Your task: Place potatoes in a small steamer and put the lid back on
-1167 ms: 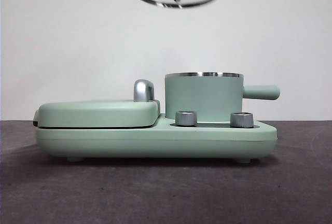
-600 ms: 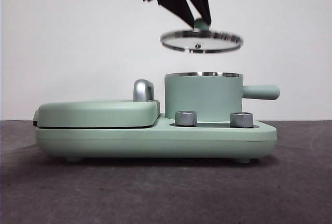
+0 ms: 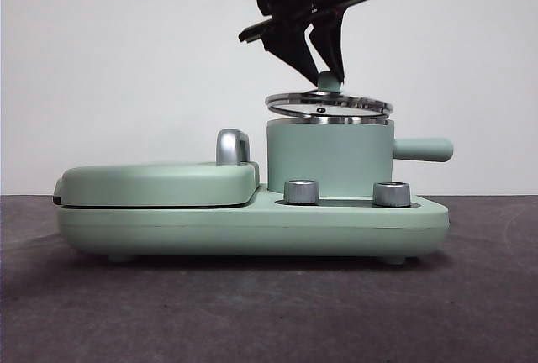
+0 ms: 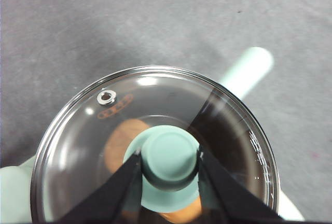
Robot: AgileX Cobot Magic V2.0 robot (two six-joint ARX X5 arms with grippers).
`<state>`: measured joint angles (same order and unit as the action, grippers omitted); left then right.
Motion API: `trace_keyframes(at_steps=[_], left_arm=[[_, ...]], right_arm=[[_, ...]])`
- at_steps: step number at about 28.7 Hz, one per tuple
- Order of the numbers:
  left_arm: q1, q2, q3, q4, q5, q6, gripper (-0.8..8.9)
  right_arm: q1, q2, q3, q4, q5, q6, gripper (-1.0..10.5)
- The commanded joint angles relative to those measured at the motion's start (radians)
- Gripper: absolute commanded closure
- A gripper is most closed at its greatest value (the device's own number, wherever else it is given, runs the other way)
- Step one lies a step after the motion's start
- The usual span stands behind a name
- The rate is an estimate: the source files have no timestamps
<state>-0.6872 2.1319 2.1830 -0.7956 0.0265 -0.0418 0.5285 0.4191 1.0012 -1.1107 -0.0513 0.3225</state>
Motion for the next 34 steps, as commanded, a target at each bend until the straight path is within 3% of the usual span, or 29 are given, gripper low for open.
trace_keyframes(at_steps=[1,14,34], left_arm=[[0.007,0.029,0.027,0.031,0.0,-0.004,8.09],[0.002,0.034,0.027,0.034,0.075,0.005,8.09],[-0.002,0.048,0.027,0.022,0.045,0.007,8.09]], right_arm=[[0.006,0.001,0.007,0.011,0.003,0.01,4.2],[0.006,0.002,0.007,0.011,0.007,0.011,4.2],[0.006,0.002,0.007,0.011,0.007,0.015,4.2]])
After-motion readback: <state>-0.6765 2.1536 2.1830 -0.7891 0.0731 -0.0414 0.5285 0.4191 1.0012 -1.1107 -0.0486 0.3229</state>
